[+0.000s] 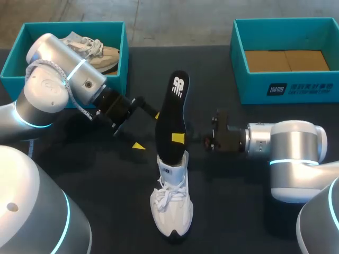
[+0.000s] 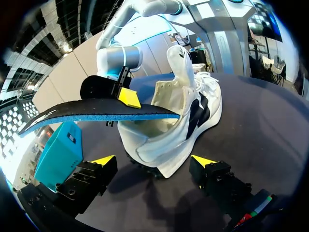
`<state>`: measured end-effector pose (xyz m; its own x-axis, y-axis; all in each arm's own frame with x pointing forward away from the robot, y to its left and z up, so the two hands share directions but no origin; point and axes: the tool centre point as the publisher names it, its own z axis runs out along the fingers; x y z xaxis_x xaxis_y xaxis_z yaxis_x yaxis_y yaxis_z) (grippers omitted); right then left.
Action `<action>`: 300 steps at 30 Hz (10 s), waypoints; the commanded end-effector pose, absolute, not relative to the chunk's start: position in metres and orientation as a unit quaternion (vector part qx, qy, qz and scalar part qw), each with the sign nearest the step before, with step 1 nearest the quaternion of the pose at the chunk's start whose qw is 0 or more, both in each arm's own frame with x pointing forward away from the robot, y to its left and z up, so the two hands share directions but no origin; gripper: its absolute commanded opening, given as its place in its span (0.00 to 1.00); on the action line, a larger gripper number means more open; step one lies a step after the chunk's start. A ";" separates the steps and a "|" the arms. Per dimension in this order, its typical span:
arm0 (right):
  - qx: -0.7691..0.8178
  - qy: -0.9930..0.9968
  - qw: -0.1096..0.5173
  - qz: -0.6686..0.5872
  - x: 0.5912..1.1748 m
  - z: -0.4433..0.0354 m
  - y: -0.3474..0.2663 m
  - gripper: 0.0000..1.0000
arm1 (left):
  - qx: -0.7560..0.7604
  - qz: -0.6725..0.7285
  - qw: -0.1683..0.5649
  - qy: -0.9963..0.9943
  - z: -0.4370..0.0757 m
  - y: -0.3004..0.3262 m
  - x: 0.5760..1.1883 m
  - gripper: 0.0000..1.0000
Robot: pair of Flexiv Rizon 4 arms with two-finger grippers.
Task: Take the shoe out of the shoebox, open the shoe tongue, remove and reinsert the insole, then place the shoe into the shoebox
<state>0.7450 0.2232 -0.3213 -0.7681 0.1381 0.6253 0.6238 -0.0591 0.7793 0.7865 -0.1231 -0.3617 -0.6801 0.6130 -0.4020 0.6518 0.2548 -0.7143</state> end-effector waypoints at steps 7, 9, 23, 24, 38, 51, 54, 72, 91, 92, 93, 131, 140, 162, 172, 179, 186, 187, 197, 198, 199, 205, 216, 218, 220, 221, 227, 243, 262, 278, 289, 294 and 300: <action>-0.289 -0.661 0.178 -0.669 0.740 -0.324 0.226 0.00 | 0.400 -0.462 0.021 0.792 -0.363 -0.123 0.787 1.00; -0.290 -0.661 0.178 -0.669 0.739 -0.325 0.226 0.00 | 0.400 -0.462 0.021 0.792 -0.363 -0.123 0.787 1.00; -0.287 -0.666 0.177 -0.665 0.735 -0.330 0.222 0.00 | 0.400 -0.462 0.021 0.792 -0.363 -0.123 0.787 1.00; -0.286 -0.667 0.176 -0.665 0.735 -0.330 0.222 0.00 | 0.400 -0.462 0.021 0.792 -0.363 -0.123 0.787 1.00; -0.269 -0.681 0.185 -0.655 0.733 -0.333 0.225 0.00 | 0.400 -0.462 0.021 0.792 -0.363 -0.123 0.787 1.00; -0.264 -0.685 0.186 -0.653 0.724 -0.336 0.223 0.00 | 0.400 -0.462 0.021 0.792 -0.363 -0.123 0.787 1.00; -0.261 -0.687 0.186 -0.652 0.722 -0.336 0.222 0.00 | 0.400 -0.462 0.021 0.792 -0.363 -0.123 0.787 1.00; -0.255 -0.691 0.196 -0.647 0.709 -0.345 0.227 0.00 | 0.400 -0.462 0.021 0.792 -0.363 -0.123 0.787 1.00; -0.249 -0.700 0.201 -0.638 0.691 -0.354 0.230 0.00 | 0.400 -0.462 0.021 0.792 -0.363 -0.123 0.787 1.00; -0.249 -0.701 0.201 -0.638 0.690 -0.354 0.230 0.00 | 0.400 -0.462 0.021 0.792 -0.363 -0.123 0.787 1.00; -0.248 -0.701 0.200 -0.638 0.690 -0.354 0.230 0.00 | 0.400 -0.462 0.021 0.792 -0.363 -0.123 0.787 1.00; -0.237 -0.705 0.213 -0.634 0.702 -0.346 0.233 0.05 | 0.400 -0.462 0.021 0.792 -0.363 -0.123 0.787 1.00; -0.235 -0.708 0.211 -0.632 0.703 -0.343 0.234 0.14 | 0.400 -0.462 0.021 0.792 -0.363 -0.123 0.787 1.00; -0.216 -0.713 0.212 -0.632 0.709 -0.336 0.233 0.22 | 0.400 -0.462 0.021 0.792 -0.363 -0.123 0.787 1.00; -0.209 -0.716 0.211 -0.632 0.710 -0.332 0.233 0.25 | 0.400 -0.462 0.021 0.792 -0.363 -0.123 0.787 1.00; -0.200 -0.721 0.211 -0.628 0.714 -0.326 0.237 0.27 | 0.400 -0.462 0.021 0.792 -0.363 -0.123 0.787 1.00; -0.191 -0.726 0.215 -0.625 0.718 -0.324 0.241 0.29 | 0.400 -0.462 0.021 0.792 -0.363 -0.123 0.787 1.00; -0.191 -0.726 0.216 -0.624 0.719 -0.324 0.241 0.29 | 0.400 -0.462 0.021 0.792 -0.363 -0.123 0.787 1.00; -0.183 -0.728 0.216 -0.624 0.724 -0.318 0.242 0.33 | 0.400 -0.462 0.021 0.792 -0.363 -0.123 0.787 1.00; -0.181 -0.728 0.217 -0.625 0.724 -0.317 0.242 0.35 | 0.400 -0.462 0.021 0.792 -0.363 -0.123 0.787 1.00; -0.180 -0.728 0.217 -0.625 0.725 -0.317 0.243 0.35 | 0.400 -0.462 0.021 0.792 -0.363 -0.123 0.787 1.00; -0.175 -0.729 0.219 -0.624 0.729 -0.315 0.246 0.33 | 0.400 -0.462 0.021 0.792 -0.363 -0.123 0.787 1.00; -0.170 -0.729 0.223 -0.625 0.734 -0.313 0.252 0.26 | 0.400 -0.462 0.021 0.792 -0.363 -0.123 0.787 1.00; -0.171 -0.729 0.223 -0.625 0.735 -0.313 0.253 0.23 | 0.400 -0.462 0.021 0.792 -0.363 -0.123 0.787 1.00; -0.172 -0.728 0.223 -0.626 0.736 -0.314 0.253 0.14 | 0.400 -0.462 0.021 0.792 -0.363 -0.123 0.787 1.00; -0.173 -0.727 0.223 -0.626 0.736 -0.314 0.253 0.09 | 0.400 -0.462 0.021 0.792 -0.363 -0.123 0.787 1.00; -0.177 -0.725 0.222 -0.627 0.736 -0.314 0.252 0.00 | 0.400 -0.462 0.021 0.792 -0.363 -0.123 0.787 1.00; -0.188 -0.723 0.226 -0.625 0.732 -0.320 0.250 0.00 | 0.400 -0.462 0.021 0.792 -0.363 -0.123 0.787 1.00; -0.211 -0.725 0.212 -0.620 0.716 -0.329 0.246 0.00 | 0.400 -0.462 0.021 0.792 -0.363 -0.123 0.787 1.00; -0.223 -0.724 0.213 -0.617 0.708 -0.342 0.245 0.00 | 0.400 -0.462 0.021 0.792 -0.363 -0.123 0.787 1.00; -0.235 -0.721 0.215 -0.616 0.697 -0.346 0.243 0.00 | 0.400 -0.462 0.021 0.792 -0.363 -0.123 0.787 1.00; -0.236 -0.722 0.217 -0.614 0.694 -0.347 0.244 0.00 | 0.400 -0.462 0.021 0.792 -0.363 -0.123 0.787 1.00; -0.236 -0.722 0.223 -0.611 0.692 -0.349 0.245 0.00 | 0.400 -0.462 0.021 0.792 -0.363 -0.123 0.787 1.00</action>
